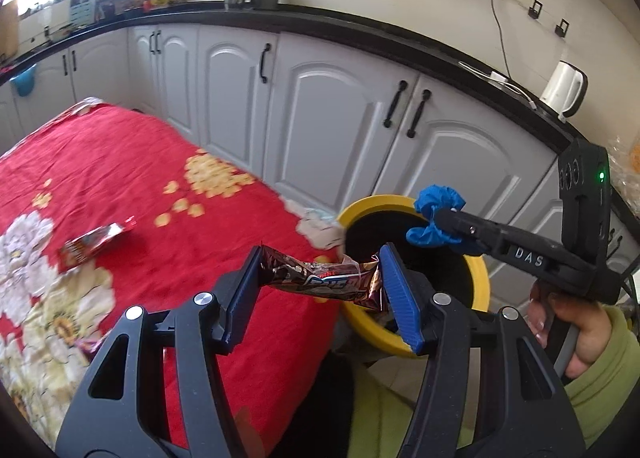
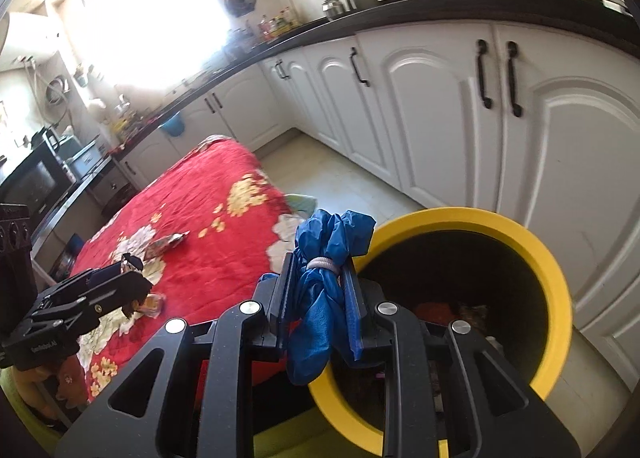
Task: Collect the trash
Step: 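Carry the chocolate bar and blue balloon over the yellow bin, then open both grippers to drop the chocolate bar and balloon into the bin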
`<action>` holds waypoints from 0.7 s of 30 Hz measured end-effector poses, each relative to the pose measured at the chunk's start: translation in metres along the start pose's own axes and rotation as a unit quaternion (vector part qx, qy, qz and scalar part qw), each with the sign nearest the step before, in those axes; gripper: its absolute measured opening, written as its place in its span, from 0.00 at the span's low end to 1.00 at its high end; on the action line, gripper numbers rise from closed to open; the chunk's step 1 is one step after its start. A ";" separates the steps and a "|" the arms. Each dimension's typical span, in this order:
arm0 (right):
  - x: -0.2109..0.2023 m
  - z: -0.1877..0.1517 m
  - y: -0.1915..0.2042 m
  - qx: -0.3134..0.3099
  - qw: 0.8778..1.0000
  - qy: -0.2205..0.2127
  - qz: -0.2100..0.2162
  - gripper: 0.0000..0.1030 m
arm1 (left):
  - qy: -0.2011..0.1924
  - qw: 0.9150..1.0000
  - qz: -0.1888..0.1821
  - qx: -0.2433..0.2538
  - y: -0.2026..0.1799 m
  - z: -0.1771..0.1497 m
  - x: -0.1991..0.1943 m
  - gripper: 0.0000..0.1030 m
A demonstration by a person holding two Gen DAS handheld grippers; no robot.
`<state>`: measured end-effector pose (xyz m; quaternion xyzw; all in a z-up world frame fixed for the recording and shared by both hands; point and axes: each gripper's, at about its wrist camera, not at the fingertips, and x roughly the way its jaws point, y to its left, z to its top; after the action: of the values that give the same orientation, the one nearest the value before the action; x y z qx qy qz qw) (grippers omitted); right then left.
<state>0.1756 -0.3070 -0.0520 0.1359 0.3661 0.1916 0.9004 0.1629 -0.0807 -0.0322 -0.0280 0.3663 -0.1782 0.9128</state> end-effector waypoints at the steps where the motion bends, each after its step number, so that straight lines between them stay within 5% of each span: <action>1: -0.001 -0.001 -0.004 0.004 1.000 -0.001 -0.003 0.21 | -0.001 1.000 -0.002 0.001 -0.004 0.001 0.002 0.49; 21: -0.016 -0.022 -0.087 0.079 0.996 -0.008 -0.048 0.23 | 0.047 0.998 -0.038 0.029 -0.059 0.002 0.076 0.50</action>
<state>0.1708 -0.3885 -0.0913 0.1907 0.3790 0.1173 0.8979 0.1970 -0.1619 -0.0697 -0.0070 0.4022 -0.2246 0.8876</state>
